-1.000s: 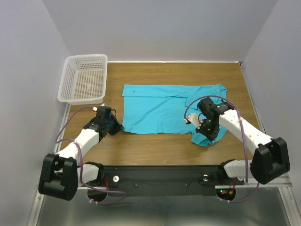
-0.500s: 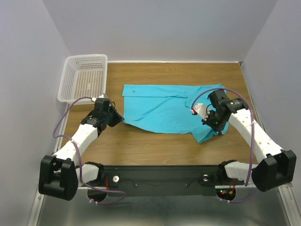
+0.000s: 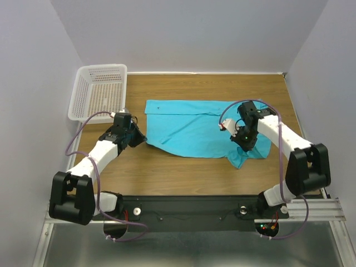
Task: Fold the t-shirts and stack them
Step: Fold the tshirt
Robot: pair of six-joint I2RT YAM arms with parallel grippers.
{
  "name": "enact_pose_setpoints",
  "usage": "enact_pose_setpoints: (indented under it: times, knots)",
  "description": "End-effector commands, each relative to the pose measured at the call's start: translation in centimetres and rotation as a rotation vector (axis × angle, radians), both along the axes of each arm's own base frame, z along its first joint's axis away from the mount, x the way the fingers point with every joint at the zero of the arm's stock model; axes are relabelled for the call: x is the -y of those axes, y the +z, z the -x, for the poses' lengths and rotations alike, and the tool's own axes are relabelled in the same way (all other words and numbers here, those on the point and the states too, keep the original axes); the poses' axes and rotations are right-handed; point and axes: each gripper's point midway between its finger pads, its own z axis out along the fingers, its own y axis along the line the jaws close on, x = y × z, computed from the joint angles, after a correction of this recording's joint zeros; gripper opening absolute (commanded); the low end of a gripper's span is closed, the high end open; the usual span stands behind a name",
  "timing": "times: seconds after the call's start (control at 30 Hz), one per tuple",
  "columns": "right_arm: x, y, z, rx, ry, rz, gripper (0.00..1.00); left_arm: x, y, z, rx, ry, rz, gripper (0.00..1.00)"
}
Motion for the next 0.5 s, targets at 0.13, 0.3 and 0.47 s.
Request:
enact_pose_setpoints:
  times: [0.13,0.3,0.47]
  knots:
    - [-2.9,0.0,-6.6,0.109,-0.149,-0.126,0.49,0.3,1.2,-2.0,0.063,-0.028,-0.001,0.00]
    - [-2.1,3.9,-7.9,0.217,-0.203,-0.196,0.51,0.3,0.6,-1.9,0.055,-0.033,0.003,0.00]
    - [0.1,2.9,-5.8,0.211,-0.185,-0.193,0.50,0.4,0.4,-1.9,0.056,-0.035,0.007,0.00]
